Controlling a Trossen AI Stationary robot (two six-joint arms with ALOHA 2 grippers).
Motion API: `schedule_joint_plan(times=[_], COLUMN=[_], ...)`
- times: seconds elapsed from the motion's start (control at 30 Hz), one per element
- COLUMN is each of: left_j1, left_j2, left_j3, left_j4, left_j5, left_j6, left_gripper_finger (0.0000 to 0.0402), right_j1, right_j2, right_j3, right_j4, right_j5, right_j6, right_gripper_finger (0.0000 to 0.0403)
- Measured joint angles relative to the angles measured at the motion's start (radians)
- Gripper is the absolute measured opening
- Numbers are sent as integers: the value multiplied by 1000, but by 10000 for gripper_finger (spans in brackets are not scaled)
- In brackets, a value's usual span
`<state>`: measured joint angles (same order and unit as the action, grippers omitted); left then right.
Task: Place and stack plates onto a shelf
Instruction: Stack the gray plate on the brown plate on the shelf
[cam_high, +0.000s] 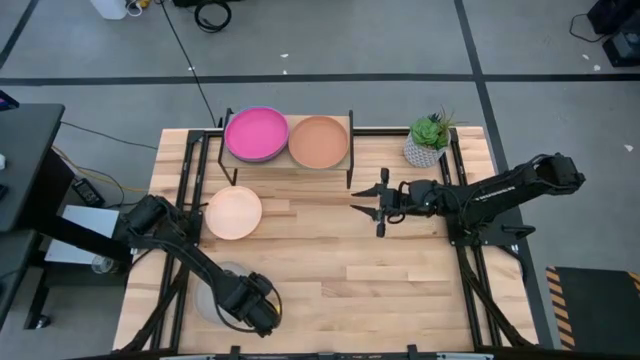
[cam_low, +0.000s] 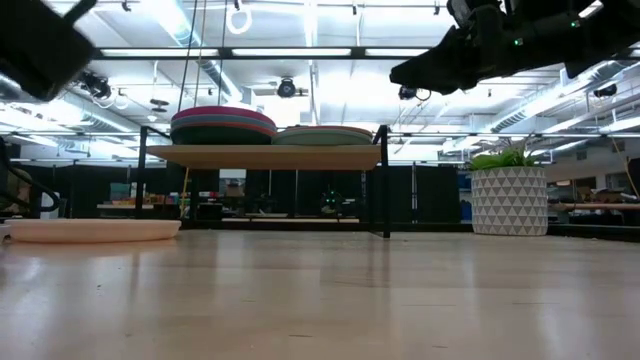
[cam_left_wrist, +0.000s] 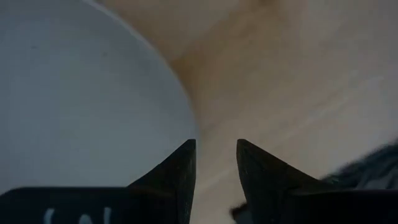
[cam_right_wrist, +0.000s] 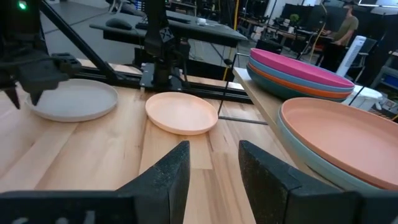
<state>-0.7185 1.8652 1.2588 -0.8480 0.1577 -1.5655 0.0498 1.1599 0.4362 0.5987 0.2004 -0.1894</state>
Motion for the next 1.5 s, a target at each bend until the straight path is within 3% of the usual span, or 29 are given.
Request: schedule_joint_plan(times=[0.17,0.4,0.73,0.9,1.2,1.5], left_j1=[3,4,27,42,98,196], left_j2=[0,0,0,0,0,0], left_j3=[-45,-58,-57,-46,179,467], left_j4=[4,1,35,90,-109,-339], left_j5=[-3,-85,-123,-133,-230,-398], left_j6=[-2,29,125,195,495,977], left_gripper_finger=[123,118,18,11,9,8], right_j1=[0,0,0,0,0,11], right_j2=[0,0,0,0,0,0], right_j3=[0,0,0,0,0,0], right_j4=[-1,-8,-28,-30,-31,-115], right_j5=[-7,-13,-14,-13,-13,-14], right_j6=[5,16,37,37,38,114], right_gripper_finger=[144,144,144,144,144,144])
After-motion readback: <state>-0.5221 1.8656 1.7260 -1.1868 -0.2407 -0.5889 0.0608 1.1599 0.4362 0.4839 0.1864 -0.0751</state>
